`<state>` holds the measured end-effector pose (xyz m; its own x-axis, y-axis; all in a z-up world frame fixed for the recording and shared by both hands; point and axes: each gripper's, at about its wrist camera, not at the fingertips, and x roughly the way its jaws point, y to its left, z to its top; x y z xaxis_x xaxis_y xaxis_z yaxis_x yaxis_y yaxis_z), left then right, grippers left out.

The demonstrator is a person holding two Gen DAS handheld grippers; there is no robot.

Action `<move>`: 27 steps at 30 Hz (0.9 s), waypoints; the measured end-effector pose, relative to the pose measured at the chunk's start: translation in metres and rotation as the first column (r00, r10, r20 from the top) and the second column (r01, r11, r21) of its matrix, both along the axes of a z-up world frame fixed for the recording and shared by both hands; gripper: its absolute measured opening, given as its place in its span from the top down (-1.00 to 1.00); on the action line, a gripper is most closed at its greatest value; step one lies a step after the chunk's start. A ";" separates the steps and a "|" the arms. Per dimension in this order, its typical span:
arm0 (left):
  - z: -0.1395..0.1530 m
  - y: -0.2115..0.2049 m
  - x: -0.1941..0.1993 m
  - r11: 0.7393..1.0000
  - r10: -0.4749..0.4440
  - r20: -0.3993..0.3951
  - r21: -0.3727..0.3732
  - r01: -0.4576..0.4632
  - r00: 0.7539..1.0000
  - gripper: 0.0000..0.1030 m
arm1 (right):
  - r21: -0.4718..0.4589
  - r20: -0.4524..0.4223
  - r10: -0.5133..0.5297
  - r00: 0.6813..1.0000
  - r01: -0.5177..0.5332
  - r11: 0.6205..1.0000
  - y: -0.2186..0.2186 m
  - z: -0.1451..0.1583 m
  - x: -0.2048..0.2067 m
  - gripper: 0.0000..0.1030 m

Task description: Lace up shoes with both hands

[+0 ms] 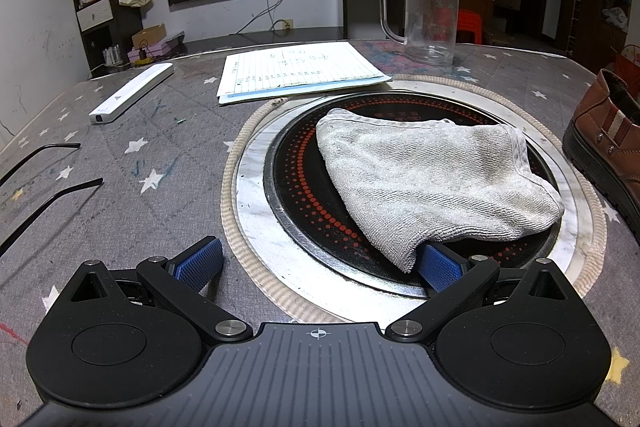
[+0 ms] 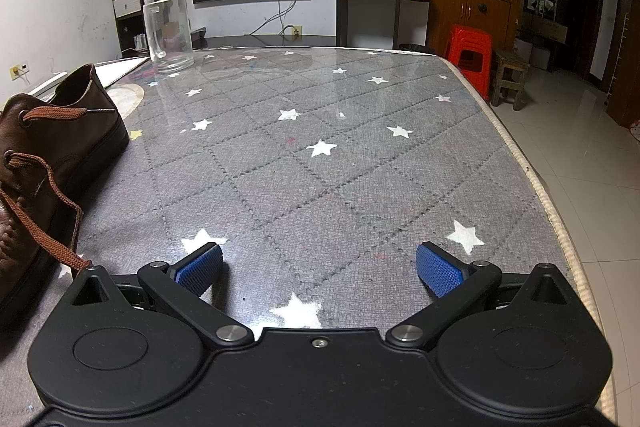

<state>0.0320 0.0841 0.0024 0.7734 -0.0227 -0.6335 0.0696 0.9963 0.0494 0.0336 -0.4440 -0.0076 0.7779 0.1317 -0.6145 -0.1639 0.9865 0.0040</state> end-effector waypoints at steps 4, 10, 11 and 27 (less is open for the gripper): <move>0.000 0.000 0.000 1.000 0.000 0.000 0.000 0.000 1.000 -1.00 | 0.000 0.000 0.000 1.000 0.000 1.000 0.000 0.000 0.000 -1.00; 0.000 0.003 0.002 1.000 0.000 0.000 0.000 0.000 1.000 -1.00 | 0.000 0.000 0.000 1.000 0.000 1.000 0.000 0.000 0.000 -1.00; 0.000 0.002 0.001 1.000 0.000 0.000 0.000 0.000 1.000 -0.99 | 0.000 0.000 0.000 1.000 0.000 1.000 0.000 0.000 0.000 -1.00; 0.000 0.001 0.001 1.000 0.000 0.000 0.000 0.000 1.000 -1.00 | 0.000 0.000 0.000 1.000 0.000 1.000 0.000 0.000 0.000 -1.00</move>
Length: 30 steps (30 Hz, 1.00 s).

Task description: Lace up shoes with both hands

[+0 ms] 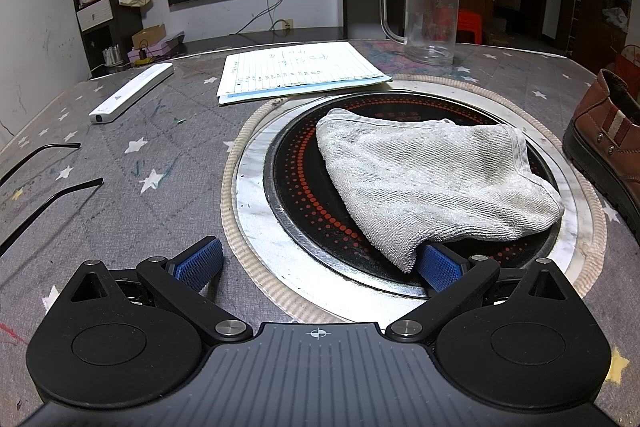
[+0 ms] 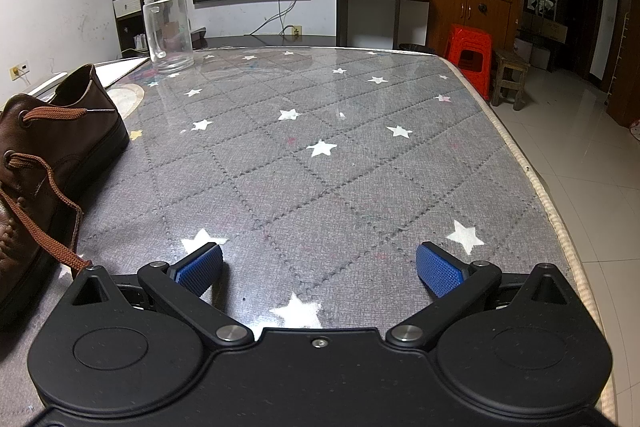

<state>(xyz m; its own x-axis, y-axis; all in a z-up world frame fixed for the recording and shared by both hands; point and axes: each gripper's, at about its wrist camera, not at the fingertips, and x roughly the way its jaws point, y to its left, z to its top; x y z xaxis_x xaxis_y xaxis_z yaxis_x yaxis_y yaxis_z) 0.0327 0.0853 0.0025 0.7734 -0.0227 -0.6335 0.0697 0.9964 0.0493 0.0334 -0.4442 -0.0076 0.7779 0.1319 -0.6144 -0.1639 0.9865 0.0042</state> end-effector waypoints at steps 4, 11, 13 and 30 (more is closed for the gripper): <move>0.000 -0.001 -0.001 1.000 0.000 0.000 0.000 0.000 1.000 -1.00 | 0.000 0.000 0.000 1.000 0.000 1.000 0.000 0.000 0.000 -1.00; 0.000 0.001 0.000 1.000 0.000 0.000 0.000 0.000 1.000 -1.00 | 0.000 0.000 0.000 1.000 0.000 1.000 0.000 0.000 0.000 -1.00; 0.000 -0.002 -0.001 1.000 0.000 0.000 0.000 0.000 1.000 -1.00 | 0.000 0.000 0.000 1.000 0.000 1.000 0.000 0.000 0.000 -1.00; 0.000 0.001 0.000 1.000 0.000 0.000 0.000 0.000 1.000 -1.00 | 0.000 0.000 0.000 1.000 0.000 1.000 0.000 0.000 0.000 -1.00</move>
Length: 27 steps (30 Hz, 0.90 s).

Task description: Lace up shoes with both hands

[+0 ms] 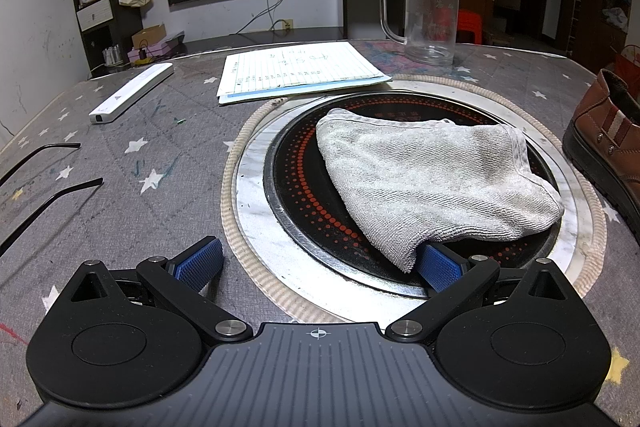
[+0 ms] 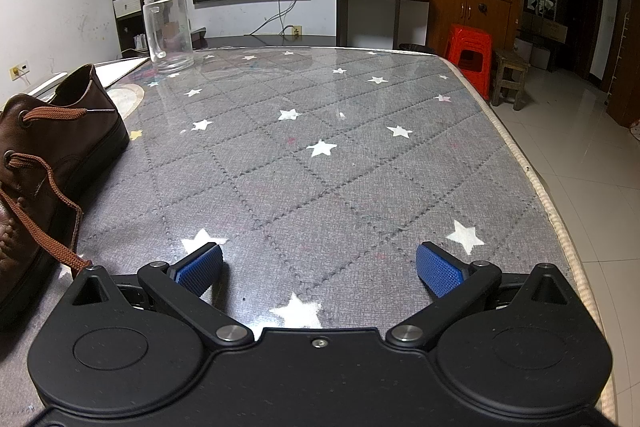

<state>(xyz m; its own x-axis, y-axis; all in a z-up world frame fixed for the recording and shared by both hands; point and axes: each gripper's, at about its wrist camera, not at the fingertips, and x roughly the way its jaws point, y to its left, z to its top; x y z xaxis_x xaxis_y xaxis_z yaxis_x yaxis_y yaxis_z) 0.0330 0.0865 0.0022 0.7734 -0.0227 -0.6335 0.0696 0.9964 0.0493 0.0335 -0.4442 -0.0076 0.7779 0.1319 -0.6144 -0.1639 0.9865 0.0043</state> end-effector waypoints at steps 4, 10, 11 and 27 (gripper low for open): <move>0.000 0.001 0.000 1.000 0.000 0.000 0.000 0.000 1.000 -1.00 | 0.000 0.000 0.000 1.000 0.000 1.000 0.000 0.000 0.000 -1.00; 0.000 -0.002 -0.001 1.000 0.000 0.000 0.000 0.000 1.000 -1.00 | 0.000 0.000 0.000 1.000 0.000 1.000 0.000 0.000 0.000 -1.00; 0.000 -0.002 -0.001 1.000 0.000 0.000 0.000 0.000 1.000 -1.00 | 0.000 0.000 0.000 1.000 0.000 1.000 0.000 0.000 0.000 -1.00; 0.000 -0.004 -0.002 1.000 0.000 0.000 0.000 0.000 1.000 -0.99 | 0.000 0.000 0.000 1.000 0.000 1.000 0.000 0.000 0.000 -1.00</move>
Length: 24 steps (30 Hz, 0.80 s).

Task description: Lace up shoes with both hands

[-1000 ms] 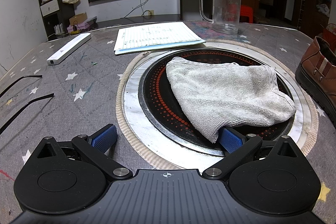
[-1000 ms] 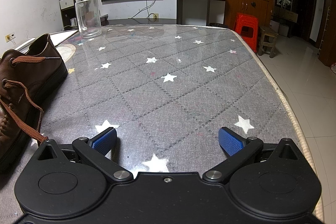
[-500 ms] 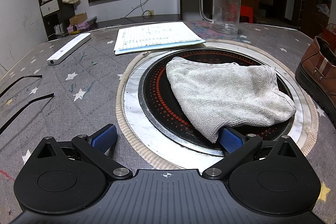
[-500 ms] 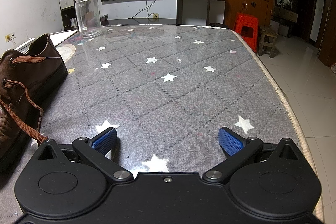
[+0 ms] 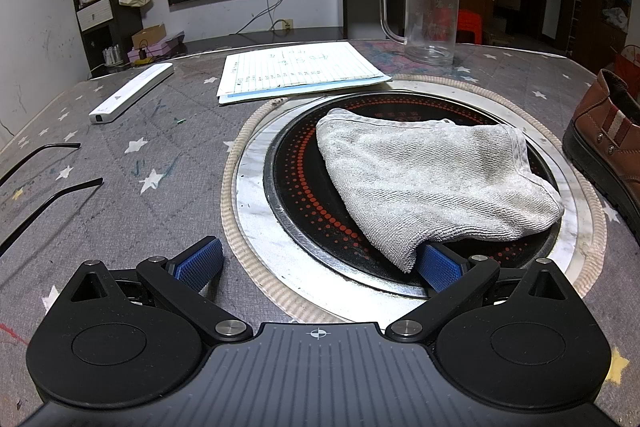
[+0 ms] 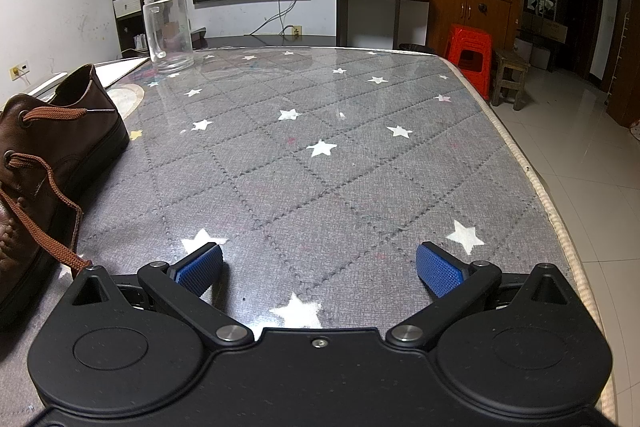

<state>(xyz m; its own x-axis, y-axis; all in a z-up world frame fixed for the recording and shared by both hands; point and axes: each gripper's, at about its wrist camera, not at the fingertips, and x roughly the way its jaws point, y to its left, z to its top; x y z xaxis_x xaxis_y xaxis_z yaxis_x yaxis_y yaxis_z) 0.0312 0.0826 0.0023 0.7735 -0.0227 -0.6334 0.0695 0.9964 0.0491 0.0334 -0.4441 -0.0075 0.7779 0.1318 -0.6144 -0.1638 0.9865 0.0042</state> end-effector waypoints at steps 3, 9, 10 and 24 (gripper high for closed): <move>0.000 0.002 0.001 1.000 0.000 0.000 0.000 0.000 1.000 -0.99 | 0.000 0.000 0.000 1.000 0.000 1.000 0.000 0.000 0.000 -1.00; 0.000 0.002 0.001 1.000 0.000 0.000 0.000 0.000 1.000 -1.00 | 0.000 0.000 0.000 1.000 0.000 1.000 0.000 0.000 0.000 -1.00; 0.000 0.001 0.001 1.000 0.000 0.000 0.000 0.000 1.000 -1.00 | 0.000 0.000 0.000 1.000 0.000 1.000 0.000 0.000 0.000 -1.00; -0.001 0.002 0.001 1.000 0.000 0.000 0.000 0.000 1.000 -1.00 | -0.004 -0.001 0.000 1.000 0.000 1.000 0.000 0.000 0.000 -1.00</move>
